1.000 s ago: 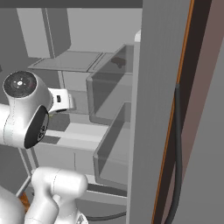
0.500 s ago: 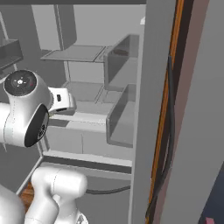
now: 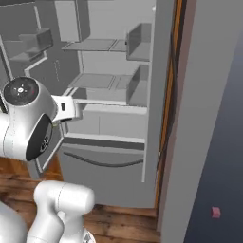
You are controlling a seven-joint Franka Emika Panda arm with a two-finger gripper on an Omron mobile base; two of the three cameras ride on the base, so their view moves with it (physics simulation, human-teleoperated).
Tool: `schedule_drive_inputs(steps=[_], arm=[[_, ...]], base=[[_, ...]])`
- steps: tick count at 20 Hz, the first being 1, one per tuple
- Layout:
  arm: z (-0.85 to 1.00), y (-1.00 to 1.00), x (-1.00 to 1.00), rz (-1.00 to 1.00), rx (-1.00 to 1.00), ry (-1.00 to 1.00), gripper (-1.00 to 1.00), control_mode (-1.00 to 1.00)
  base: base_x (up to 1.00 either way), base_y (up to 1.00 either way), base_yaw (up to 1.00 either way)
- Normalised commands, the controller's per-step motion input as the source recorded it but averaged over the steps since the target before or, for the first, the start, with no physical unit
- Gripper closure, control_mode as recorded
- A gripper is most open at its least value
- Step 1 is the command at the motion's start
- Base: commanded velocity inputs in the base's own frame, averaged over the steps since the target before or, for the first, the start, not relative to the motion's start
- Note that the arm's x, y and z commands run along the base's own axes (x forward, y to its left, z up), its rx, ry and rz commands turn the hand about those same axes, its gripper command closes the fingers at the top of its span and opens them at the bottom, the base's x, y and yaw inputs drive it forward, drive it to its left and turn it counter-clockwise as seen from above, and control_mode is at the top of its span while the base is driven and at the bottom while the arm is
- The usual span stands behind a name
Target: Open the fridge, remove the apple, lemon wedge, and chicken drumstick, and place them on any counter.
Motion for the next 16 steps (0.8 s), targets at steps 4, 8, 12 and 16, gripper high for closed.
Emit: schedule_drive_inputs(steps=[4,8,12,16], arm=[[0.0,0.0,0.0,0.0,0.0,0.0,1.0,1.0],[0.0,0.0,0.0,0.0,0.0,0.0,1.0,1.0],[0.0,0.0,0.0,0.0,0.0,0.0,1.0,1.0],[0.0,0.0,0.0,0.0,0.0,0.0,1.0,1.0]], base=[[-0.5,0.65,-0.2],[-0.55,0.78,-0.23],[-0.58,0.81,-0.22],[-0.65,0.73,-0.19]])
